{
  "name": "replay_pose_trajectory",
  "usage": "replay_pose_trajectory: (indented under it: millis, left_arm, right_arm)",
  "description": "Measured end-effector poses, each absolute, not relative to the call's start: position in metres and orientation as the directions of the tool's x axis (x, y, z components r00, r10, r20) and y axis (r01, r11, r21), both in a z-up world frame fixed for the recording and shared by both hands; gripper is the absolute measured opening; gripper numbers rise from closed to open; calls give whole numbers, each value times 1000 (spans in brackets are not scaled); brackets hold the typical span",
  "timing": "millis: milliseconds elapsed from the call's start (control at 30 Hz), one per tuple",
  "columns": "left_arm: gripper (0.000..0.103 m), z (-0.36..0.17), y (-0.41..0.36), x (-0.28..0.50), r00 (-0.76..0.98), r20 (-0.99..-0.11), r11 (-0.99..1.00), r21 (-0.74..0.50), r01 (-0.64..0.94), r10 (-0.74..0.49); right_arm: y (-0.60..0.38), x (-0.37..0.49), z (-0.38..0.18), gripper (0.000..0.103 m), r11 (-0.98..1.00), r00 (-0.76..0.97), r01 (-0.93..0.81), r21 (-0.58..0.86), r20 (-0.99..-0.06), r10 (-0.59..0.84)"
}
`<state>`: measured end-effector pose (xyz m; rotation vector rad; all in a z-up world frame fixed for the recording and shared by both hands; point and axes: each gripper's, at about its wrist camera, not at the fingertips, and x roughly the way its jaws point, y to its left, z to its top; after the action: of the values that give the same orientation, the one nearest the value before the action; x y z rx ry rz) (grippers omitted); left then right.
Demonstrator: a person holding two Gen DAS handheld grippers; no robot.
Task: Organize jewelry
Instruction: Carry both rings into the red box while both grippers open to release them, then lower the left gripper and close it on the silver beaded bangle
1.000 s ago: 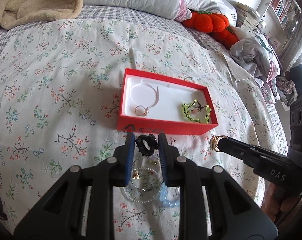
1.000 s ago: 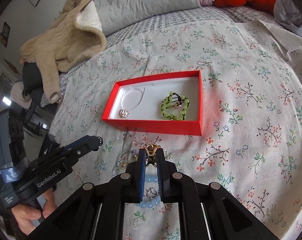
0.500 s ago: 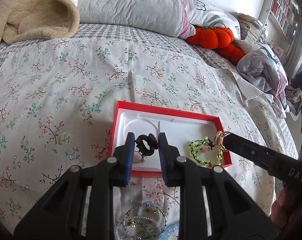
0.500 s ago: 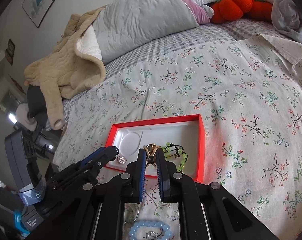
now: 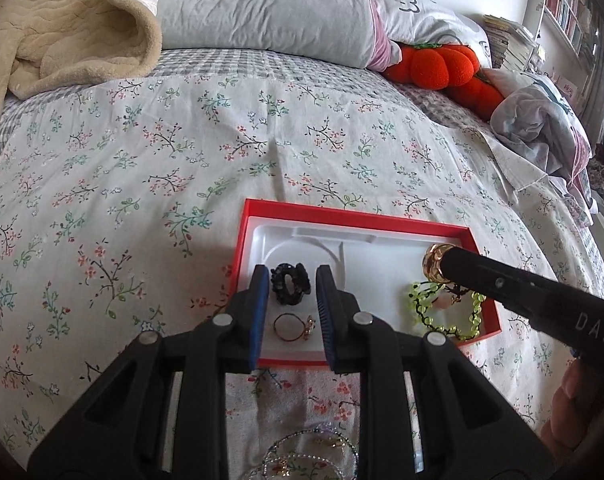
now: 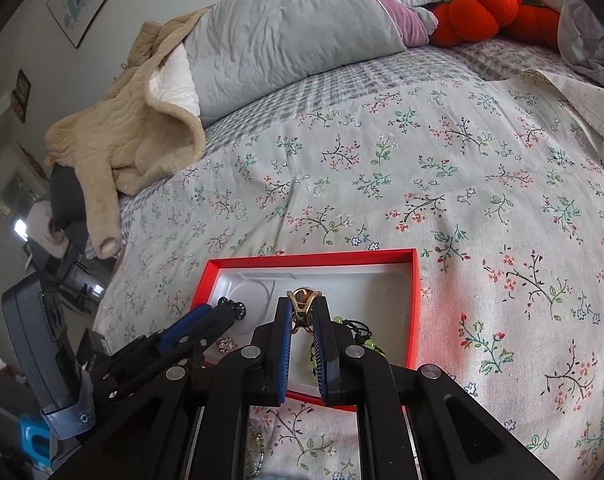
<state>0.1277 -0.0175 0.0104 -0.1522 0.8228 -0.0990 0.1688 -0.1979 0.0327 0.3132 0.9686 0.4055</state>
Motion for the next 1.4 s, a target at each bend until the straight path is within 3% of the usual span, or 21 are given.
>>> replay_pose_trajectory:
  millis: [200, 467, 967, 1100, 1233, 1267, 1300, 1333, 1367, 1400]
  left_arm:
    - [36, 18, -19, 122, 676, -722, 985, -166, 43, -151]
    - [39, 29, -16, 106, 658, -739, 989, -136, 60, -141]
    - [66, 35, -7, 66, 611, -782, 993, -97, 72, -121]
    - [76, 27, 0, 58, 578, -807, 993, -106, 60, -121]
    - [77, 17, 8, 51, 536, -837, 993, -105, 45, -113]
    - [77, 14, 9, 49, 525, -844, 994, -105, 40, -110]
    - [77, 11, 11, 48, 511, -853, 994, -104, 34, -107]
    - [77, 9, 13, 47, 499, -860, 994, -104, 31, -106]
    - [77, 6, 15, 45, 486, -868, 994, -105, 26, -105]
    - [77, 3, 18, 44, 473, -875, 994, -105, 20, -102]
  right_arm:
    - [-200, 172, 33, 13, 879, 494, -153, 451, -735, 464]
    - [-205, 159, 57, 14, 874, 492, -185, 449, -728, 478]
    - [-211, 111, 67, 16, 905, 449, -239, 353, -786, 425]
    - [-214, 101, 61, 21, 911, 429, -241, 334, -806, 409]
    - [-216, 91, 52, 28, 916, 400, -245, 318, -827, 394]
    - [-216, 88, 50, 34, 918, 394, -248, 311, -833, 389]
    - [-217, 86, 48, 48, 919, 391, -249, 306, -836, 385]
    - [-218, 83, 47, 56, 920, 391, -250, 303, -837, 382]
    - [-219, 81, 47, 62, 921, 392, -252, 298, -839, 378]
    - [-219, 79, 46, 63, 922, 388, -255, 292, -843, 374]
